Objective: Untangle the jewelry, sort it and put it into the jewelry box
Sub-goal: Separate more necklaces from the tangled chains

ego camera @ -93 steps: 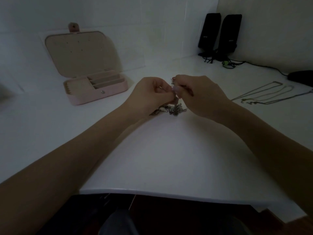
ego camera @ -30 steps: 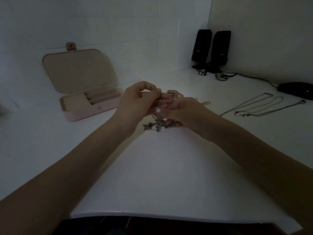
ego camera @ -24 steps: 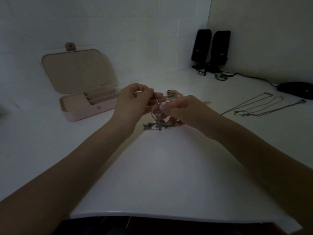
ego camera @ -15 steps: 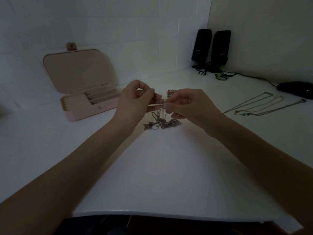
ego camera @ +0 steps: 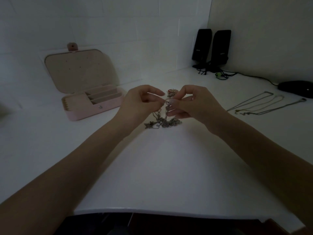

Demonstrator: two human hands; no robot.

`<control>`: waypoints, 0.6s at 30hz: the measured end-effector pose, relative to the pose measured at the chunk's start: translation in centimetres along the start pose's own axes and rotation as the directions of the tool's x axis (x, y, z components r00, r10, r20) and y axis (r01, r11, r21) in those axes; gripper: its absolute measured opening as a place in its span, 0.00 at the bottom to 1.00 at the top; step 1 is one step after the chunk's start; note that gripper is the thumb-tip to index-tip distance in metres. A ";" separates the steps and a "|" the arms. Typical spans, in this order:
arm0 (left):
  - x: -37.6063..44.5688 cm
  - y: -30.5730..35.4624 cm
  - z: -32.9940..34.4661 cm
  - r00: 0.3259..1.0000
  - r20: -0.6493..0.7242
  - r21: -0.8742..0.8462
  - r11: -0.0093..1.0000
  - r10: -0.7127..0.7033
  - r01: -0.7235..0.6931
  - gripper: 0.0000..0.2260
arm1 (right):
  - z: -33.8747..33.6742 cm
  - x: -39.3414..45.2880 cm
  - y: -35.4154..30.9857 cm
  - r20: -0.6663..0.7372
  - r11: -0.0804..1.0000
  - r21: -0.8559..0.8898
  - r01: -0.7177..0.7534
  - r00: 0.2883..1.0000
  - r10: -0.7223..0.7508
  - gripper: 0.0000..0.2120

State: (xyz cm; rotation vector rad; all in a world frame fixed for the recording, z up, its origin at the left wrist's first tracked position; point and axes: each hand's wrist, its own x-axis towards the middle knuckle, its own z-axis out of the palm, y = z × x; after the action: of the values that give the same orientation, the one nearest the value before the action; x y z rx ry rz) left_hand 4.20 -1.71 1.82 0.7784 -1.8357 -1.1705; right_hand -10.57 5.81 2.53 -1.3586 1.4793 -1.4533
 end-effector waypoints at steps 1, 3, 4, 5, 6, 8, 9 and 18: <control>-0.1 0.1 0.1 1.000 0.027 0.015 1.000 0.003 -0.003 0.08 | -0.1 0.0 -0.1 0.003 1.000 0.008 -0.004 1.000 0.004 0.05; -0.3 0.2 0.3 0.998 0.070 0.034 0.999 0.000 -0.003 0.07 | -0.2 -0.1 -0.2 0.018 1.000 -0.007 -0.014 1.000 0.014 0.06; -0.4 0.1 0.4 0.997 0.078 0.045 0.999 0.015 -0.019 0.07 | -0.1 -0.2 -0.1 0.028 1.000 -0.017 -0.027 0.999 0.027 0.07; -0.4 0.0 0.5 0.997 0.072 0.060 0.997 0.039 -0.043 0.06 | -0.1 -0.2 -0.1 0.039 0.999 -0.019 -0.042 0.998 0.043 0.07; -0.4 0.0 0.5 0.996 0.062 0.067 0.996 0.058 -0.062 0.05 | -0.1 -0.2 0.0 0.050 0.998 -0.016 -0.060 0.997 0.061 0.07; -0.3 -0.2 0.5 0.997 0.041 0.066 0.996 0.059 -0.061 0.03 | -0.2 -0.2 0.0 0.059 0.996 -0.004 -0.092 0.994 0.092 0.07; -0.2 -0.3 0.4 0.998 0.030 0.072 0.996 0.048 -0.050 0.03 | -0.2 -0.2 0.0 0.058 0.994 0.004 -0.105 0.993 0.105 0.07; -0.1 -1.0 0.4 0.990 0.021 0.407 0.903 0.139 -0.135 0.03 | -0.5 0.5 -0.5 0.086 0.947 0.182 -0.264 0.964 0.252 0.08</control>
State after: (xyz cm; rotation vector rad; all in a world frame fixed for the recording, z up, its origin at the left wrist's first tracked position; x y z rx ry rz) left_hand 3.96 -1.79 0.75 0.8627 -2.1226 -0.6970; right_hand -11.03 5.56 3.18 -1.0416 1.3805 -1.3353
